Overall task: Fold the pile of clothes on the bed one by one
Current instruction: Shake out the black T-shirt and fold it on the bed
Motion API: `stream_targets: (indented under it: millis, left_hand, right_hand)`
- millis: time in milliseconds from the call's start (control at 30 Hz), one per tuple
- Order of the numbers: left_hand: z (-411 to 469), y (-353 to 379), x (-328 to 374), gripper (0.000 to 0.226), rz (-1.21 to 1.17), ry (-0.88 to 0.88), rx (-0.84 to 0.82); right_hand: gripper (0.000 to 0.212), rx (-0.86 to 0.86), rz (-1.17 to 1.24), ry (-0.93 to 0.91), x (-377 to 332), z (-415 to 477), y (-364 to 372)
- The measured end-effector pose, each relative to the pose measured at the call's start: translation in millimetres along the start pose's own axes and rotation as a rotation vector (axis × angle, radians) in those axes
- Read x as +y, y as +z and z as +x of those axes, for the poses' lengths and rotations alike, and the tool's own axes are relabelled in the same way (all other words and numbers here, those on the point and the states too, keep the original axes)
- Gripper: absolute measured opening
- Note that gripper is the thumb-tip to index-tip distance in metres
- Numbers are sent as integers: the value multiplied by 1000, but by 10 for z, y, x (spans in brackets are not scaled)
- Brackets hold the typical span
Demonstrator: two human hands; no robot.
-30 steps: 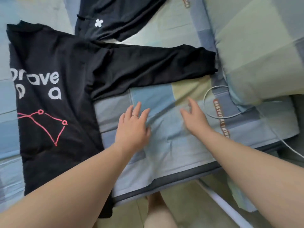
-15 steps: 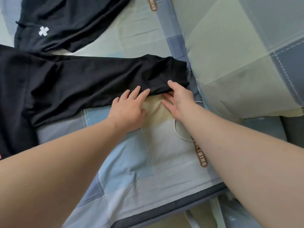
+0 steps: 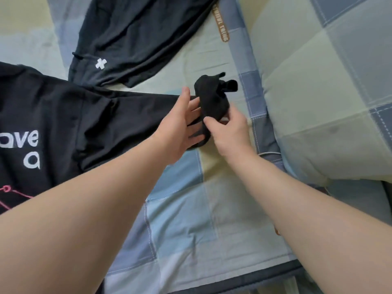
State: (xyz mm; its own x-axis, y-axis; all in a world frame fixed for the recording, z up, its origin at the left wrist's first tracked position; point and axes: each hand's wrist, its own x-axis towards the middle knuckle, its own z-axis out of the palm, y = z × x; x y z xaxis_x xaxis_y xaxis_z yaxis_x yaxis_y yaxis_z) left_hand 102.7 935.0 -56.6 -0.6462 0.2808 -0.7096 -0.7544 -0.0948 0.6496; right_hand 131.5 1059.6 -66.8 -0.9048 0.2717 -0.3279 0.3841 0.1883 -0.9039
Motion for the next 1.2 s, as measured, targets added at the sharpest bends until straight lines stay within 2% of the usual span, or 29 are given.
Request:
stream_targets:
  millis: [100, 167, 233, 367, 533, 667, 800, 867, 1033, 1200]
  left_hand:
    - [-175, -328, 193, 69, -187, 21, 22]
    - [-328, -597, 281, 64, -224, 39, 48]
    - [-431, -904, 290, 51, -224, 37, 84]
    - [-592, -1677, 230, 37, -299, 60, 289]
    - [-1030, -2656, 185, 19, -291, 96, 399]
    - [-1395, -3500, 193, 8, -296, 116, 532]
    - [-1735, -4355, 178, 16, -268, 128, 644]
    - [-1885, -4732, 179, 16, -241, 134, 684]
    - [-2138, -5409, 182, 14, -141, 104, 800]
    - [-2174, -5647, 158, 14, 133, 127, 1046]
  right_hand:
    - [53, -255, -93, -26, -252, -165, 319]
    - [63, -344, -150, -16, -408, -256, 526]
    - [71, -380, -97, 22, -531, -338, 718]
    - [48, -366, 143, 156, -663, -504, 1148]
    - [49, -446, 148, 256, -723, -759, 1984]
    - [46, -449, -59, 221, -778, -1013, 2731]
    - [60, -568, -640, 45, -743, -1209, 3421]
    - [63, -637, -807, -25, -716, -1308, 3683]
    - [65, -689, -883, -69, -755, -1483, 4149]
    - [64, -698, -890, -42, -824, -1500, 4301]
